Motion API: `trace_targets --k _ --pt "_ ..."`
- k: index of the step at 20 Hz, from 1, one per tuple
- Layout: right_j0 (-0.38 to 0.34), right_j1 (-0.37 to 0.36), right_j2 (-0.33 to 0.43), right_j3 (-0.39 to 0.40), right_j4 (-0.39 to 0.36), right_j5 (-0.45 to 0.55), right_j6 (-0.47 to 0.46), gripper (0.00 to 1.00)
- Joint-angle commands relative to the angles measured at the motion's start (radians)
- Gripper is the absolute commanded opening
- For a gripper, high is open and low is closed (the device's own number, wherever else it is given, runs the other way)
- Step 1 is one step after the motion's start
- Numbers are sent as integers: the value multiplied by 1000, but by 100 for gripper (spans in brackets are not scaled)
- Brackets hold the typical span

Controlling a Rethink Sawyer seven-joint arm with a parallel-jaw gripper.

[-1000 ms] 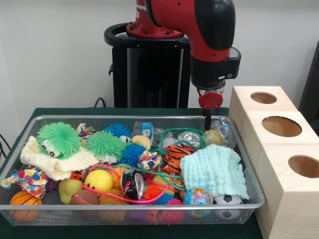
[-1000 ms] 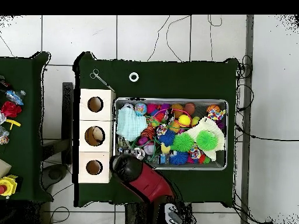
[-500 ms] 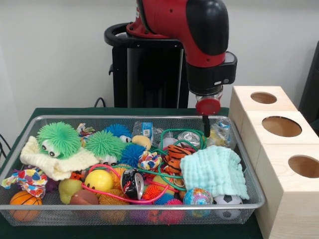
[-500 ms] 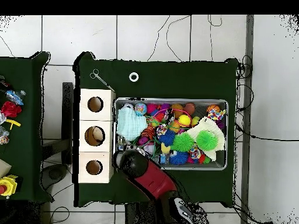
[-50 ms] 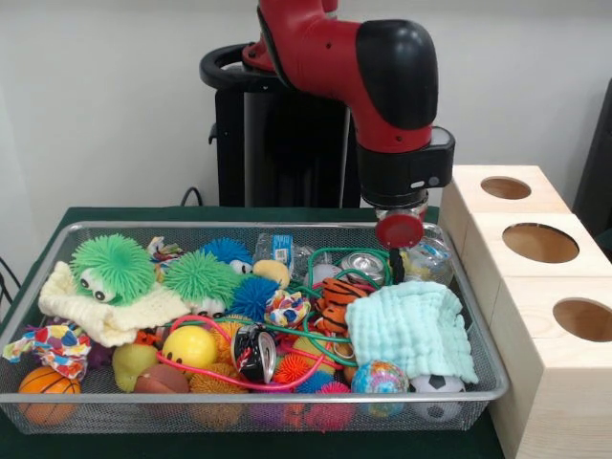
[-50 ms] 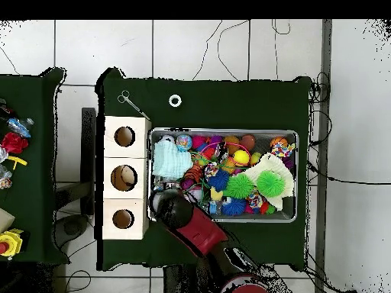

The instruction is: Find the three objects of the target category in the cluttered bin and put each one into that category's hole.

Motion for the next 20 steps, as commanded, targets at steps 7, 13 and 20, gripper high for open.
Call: trace_targets --k 7,13,20 --pt "-27 -40 137 87 28 70 193 100" --pt "101 -80 -91 25 -16 286 117 100" --pt "36 -20 -75 -37 -94 96 16 100"
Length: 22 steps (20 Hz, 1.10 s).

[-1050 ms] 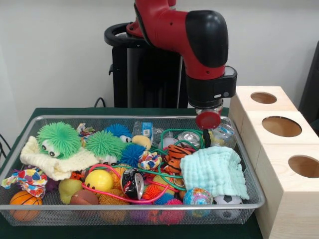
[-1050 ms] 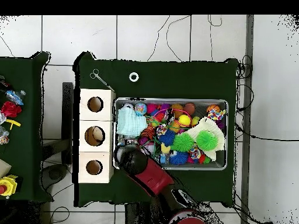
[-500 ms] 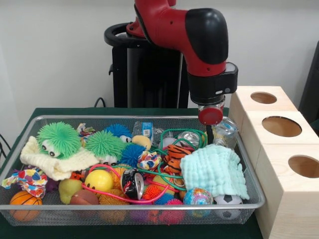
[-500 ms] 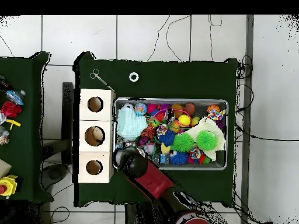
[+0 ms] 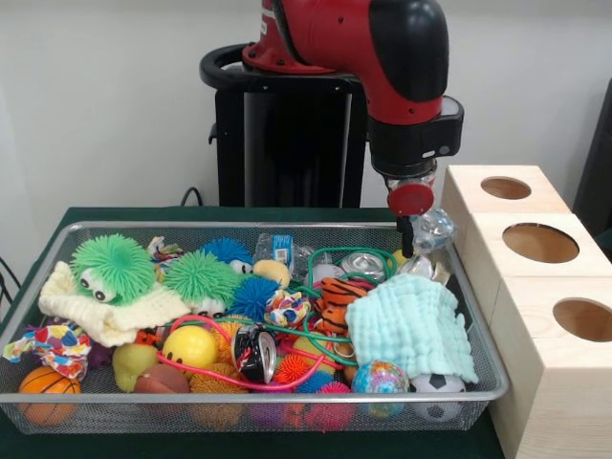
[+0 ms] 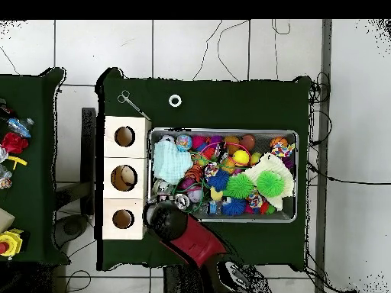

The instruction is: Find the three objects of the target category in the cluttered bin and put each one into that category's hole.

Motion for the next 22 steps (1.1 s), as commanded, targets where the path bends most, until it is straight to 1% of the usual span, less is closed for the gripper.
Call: trace_targets --k 1,5,10,13,15,16,18,22 --pt "-41 48 1 -92 -81 -26 7 100" --pt "-24 61 -36 -115 -109 -27 17 100" --pt "-38 64 -18 -109 -134 -46 43 100" --pt "-44 62 -19 -105 -150 -44 43 100" --pt "-63 57 1 -100 -172 -46 38 100" --pt "-71 55 10 -99 -185 -44 36 0" --pt "-106 54 52 -85 -198 -77 37 0" --pt "-101 52 30 -92 -218 -59 41 0"
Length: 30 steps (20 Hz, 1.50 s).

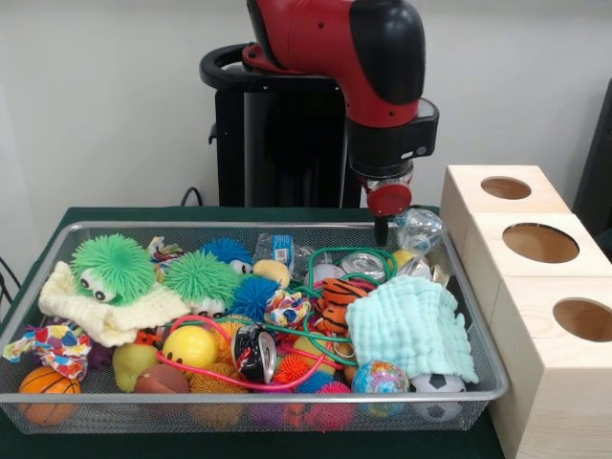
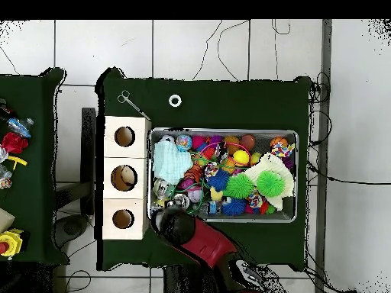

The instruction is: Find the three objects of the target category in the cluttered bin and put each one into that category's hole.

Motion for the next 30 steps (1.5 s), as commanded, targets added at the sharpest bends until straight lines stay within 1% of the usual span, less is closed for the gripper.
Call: trace_targets --k 1,4,8,9,11,14,17,22,27,29,30 --pt "-37 20 46 -75 -46 -46 42 0" --pt "-32 26 36 -86 -63 -50 42 0" --pt "-19 39 6 -118 -92 -20 15 0" --pt "-11 43 -5 -130 -103 -8 16 100" --pt "-25 41 9 -125 -107 -30 20 100" --pt "-22 21 5 -124 -108 8 23 100" --pt "-10 -39 -5 -118 -105 88 27 100" --pt "25 -78 -35 -121 -90 166 52 100" --pt "66 -156 -82 -124 -90 314 86 100" --pt "85 -174 -97 -136 -90 364 104 100" --pt "89 -176 -101 -141 -87 372 109 100"
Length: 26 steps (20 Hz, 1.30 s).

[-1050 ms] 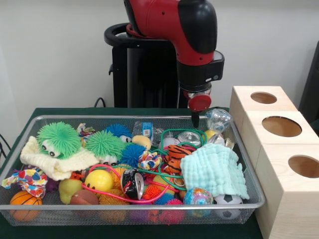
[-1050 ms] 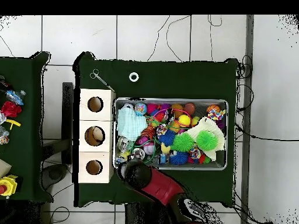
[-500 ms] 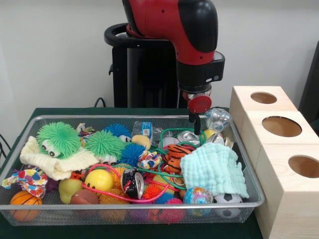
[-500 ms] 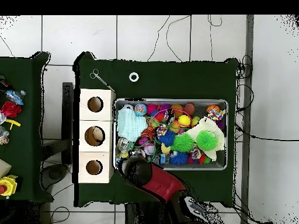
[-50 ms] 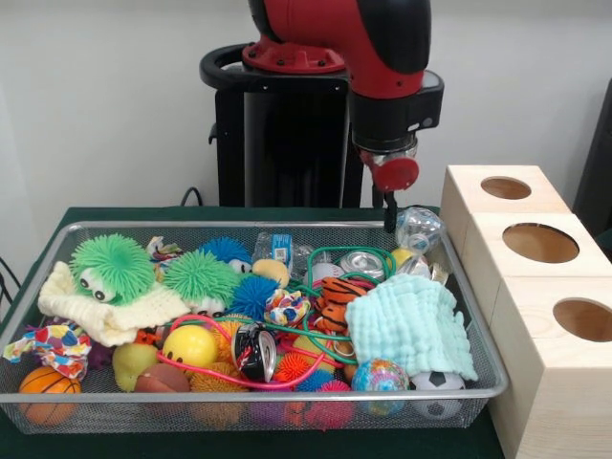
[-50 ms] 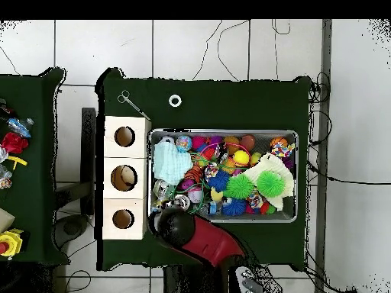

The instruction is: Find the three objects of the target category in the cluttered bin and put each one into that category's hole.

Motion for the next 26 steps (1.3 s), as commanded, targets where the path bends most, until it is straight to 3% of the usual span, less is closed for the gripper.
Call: trace_targets --k 1,17,26 --pt "34 -71 -38 -107 -7 195 114 100" --pt "112 21 -90 -141 104 -18 228 100" --pt "151 34 -106 -114 185 -23 249 100"
